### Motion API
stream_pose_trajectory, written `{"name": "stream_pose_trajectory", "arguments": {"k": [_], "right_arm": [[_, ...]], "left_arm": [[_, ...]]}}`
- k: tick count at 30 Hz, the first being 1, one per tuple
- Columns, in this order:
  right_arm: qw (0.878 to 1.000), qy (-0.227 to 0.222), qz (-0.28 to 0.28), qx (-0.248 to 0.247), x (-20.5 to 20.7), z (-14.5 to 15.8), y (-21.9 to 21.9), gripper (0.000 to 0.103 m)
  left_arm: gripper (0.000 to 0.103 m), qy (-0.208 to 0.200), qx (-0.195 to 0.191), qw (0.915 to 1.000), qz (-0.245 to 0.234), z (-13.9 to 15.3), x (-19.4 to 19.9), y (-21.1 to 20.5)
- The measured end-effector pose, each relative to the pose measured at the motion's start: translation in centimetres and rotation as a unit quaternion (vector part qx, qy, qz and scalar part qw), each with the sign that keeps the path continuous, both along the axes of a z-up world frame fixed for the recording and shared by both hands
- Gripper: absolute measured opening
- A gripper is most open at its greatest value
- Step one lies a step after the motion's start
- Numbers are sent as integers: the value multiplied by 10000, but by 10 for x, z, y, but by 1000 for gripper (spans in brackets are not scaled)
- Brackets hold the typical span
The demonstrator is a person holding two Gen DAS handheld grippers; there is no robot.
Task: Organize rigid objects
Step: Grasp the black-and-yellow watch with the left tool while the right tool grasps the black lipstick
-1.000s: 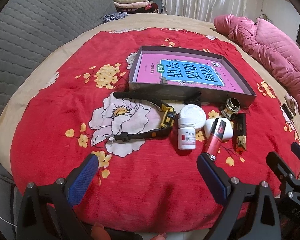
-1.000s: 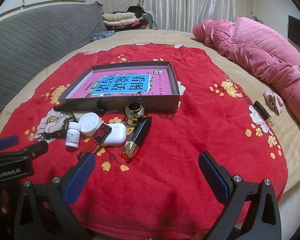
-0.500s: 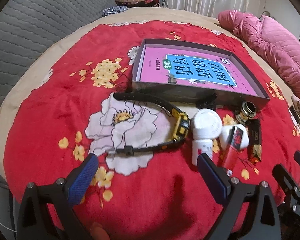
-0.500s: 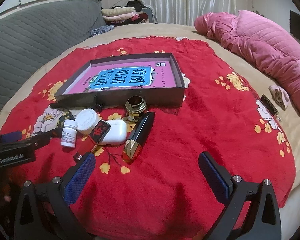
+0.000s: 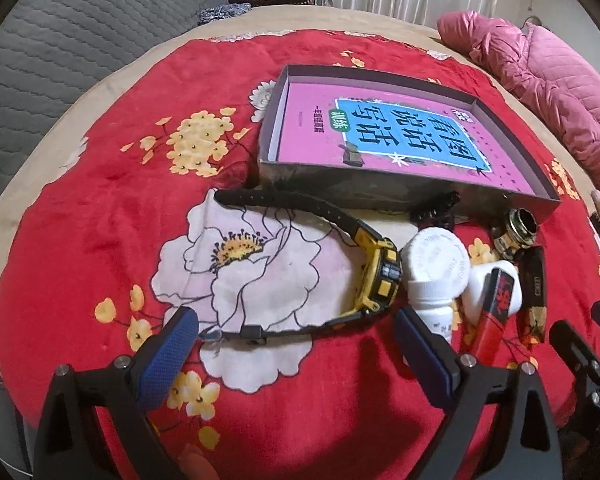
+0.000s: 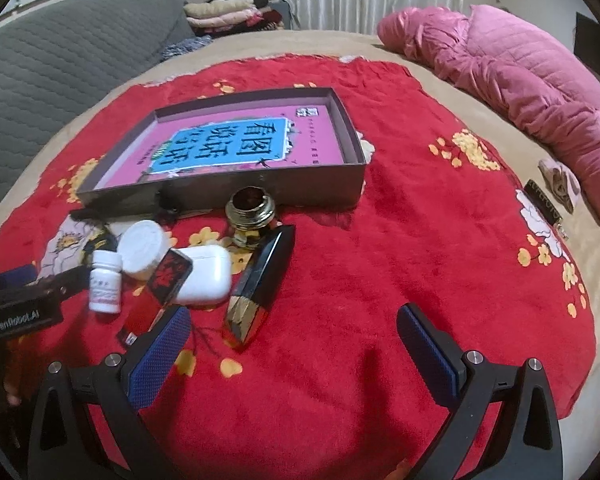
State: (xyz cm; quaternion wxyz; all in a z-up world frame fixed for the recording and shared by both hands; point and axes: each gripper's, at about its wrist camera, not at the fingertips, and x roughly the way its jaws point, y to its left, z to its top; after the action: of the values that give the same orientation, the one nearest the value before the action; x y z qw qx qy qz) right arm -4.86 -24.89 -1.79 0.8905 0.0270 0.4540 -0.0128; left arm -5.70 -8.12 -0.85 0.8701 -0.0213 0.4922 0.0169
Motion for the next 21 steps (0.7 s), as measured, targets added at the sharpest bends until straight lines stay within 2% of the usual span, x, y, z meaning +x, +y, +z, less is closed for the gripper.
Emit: {"name": "stream_pose_trajectory", "arguments": {"k": [5, 12, 18, 21], "right_arm": [[9995, 296, -94, 10, 15, -12, 1, 102], [9987, 454, -103, -218, 27, -25, 6, 102], [9980, 537, -295, -160, 33, -32, -5, 99], [9980, 503, -341, -174, 36, -31, -6, 97]], "left_arm": [[97, -62, 45, 9999, -73, -9, 20, 10], [95, -86, 62, 9998, -150, -19, 38, 18], [77, -77, -12, 9992, -393, -27, 50, 20], [63, -51, 38, 9984, -560, -30, 54, 13]]}}
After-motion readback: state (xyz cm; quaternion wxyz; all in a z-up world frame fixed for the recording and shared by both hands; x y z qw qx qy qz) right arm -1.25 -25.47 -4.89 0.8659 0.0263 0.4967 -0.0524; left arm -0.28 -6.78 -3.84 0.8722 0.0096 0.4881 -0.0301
